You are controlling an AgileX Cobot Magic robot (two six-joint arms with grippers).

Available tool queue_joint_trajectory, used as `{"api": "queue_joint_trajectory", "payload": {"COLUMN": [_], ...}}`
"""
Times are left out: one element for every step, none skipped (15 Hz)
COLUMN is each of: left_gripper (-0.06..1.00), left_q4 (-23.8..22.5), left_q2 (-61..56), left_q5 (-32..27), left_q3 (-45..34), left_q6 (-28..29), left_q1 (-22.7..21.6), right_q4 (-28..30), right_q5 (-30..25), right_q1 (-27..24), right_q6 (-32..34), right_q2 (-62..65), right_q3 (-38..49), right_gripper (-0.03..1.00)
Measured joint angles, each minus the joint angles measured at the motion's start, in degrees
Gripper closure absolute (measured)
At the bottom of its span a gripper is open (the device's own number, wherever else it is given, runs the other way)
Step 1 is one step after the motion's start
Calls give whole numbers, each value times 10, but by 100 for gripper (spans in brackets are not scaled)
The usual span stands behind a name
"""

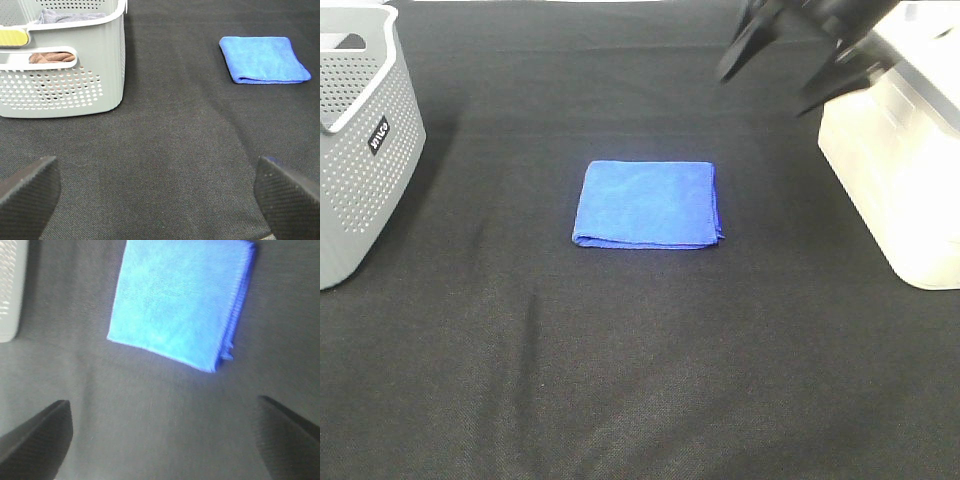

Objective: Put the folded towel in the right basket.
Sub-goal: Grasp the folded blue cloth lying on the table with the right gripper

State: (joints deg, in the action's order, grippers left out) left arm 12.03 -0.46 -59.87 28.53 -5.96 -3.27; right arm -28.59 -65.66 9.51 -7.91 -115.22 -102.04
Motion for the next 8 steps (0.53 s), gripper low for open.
{"api": "queue_joint_trajectory", "payload": {"left_gripper": [-3,-3,-3,-3,-3,-3,-3,-3], "left_q4": [0,0,0,0,0,0,0,0], "left_q2": [0,0,0,0,0,0,0,0], "left_q5": [0,0,0,0,0,0,0,0], "left_q3": [0,0,0,0,0,0,0,0], "left_q6": [0,0,0,0,0,0,0,0], "left_q1": [0,0,0,0,0,0,0,0], "right_q4": [-2,-3,-5,-5,-10,-17,-17,-17], "right_q5": [3,13,19,21,25,33,44,55], "right_q1": [2,2,2,1,1,1,1,1], "right_q6": [0,1,8,14,17,30,36,41], "right_q2": [-38,-78,-113,-143,-169,-199,-211,-219], "right_q3": [-21,-38,-53,-66,-79,-90,-92,-92], "right_gripper": [3,3,3,3,3,3,3,3]}}
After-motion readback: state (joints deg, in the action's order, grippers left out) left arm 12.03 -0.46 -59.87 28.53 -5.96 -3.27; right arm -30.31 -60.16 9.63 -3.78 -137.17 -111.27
